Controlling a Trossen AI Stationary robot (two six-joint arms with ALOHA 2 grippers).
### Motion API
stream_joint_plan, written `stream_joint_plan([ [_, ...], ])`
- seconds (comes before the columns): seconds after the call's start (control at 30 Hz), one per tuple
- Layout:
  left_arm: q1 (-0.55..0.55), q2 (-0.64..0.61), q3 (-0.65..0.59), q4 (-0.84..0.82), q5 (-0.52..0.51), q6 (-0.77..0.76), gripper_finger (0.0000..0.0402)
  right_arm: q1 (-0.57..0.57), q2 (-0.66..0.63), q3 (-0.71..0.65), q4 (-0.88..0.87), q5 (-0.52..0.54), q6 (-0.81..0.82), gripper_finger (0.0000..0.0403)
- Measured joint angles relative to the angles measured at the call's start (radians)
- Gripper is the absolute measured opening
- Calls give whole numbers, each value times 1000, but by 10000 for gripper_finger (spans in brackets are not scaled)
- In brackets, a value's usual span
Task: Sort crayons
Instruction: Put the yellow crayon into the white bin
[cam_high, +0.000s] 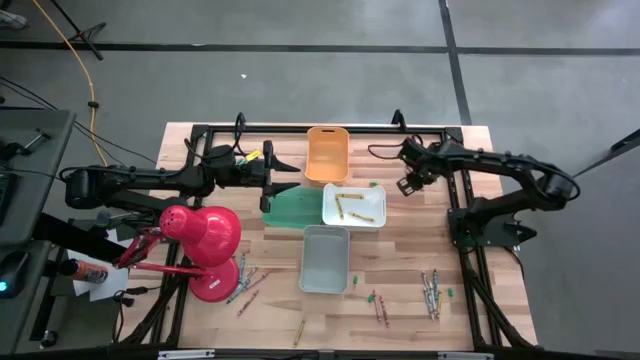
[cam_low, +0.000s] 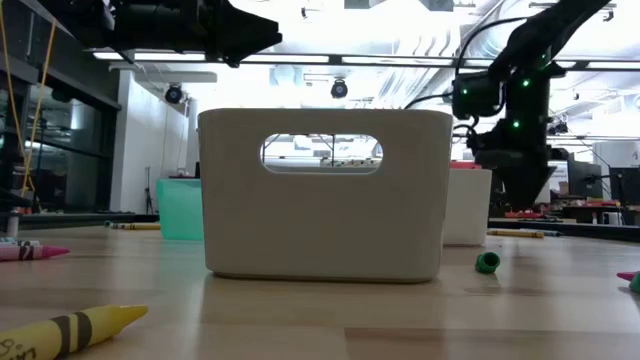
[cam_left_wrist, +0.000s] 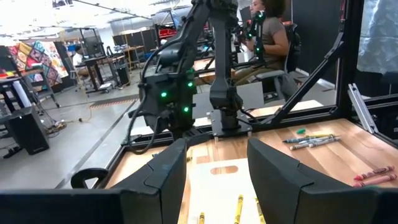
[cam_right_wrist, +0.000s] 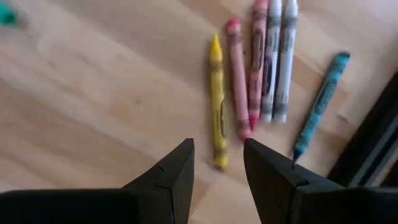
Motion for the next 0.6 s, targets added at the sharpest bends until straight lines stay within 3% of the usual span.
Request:
stream_joint_plan([
  [0.17,0,0,0,-1,0,-1,158,-42,42,0,60,-111,-47,135],
  [0.6,-1,0,1,-9,0,-1,158,-92,203,3,69,-87,-115,135],
])
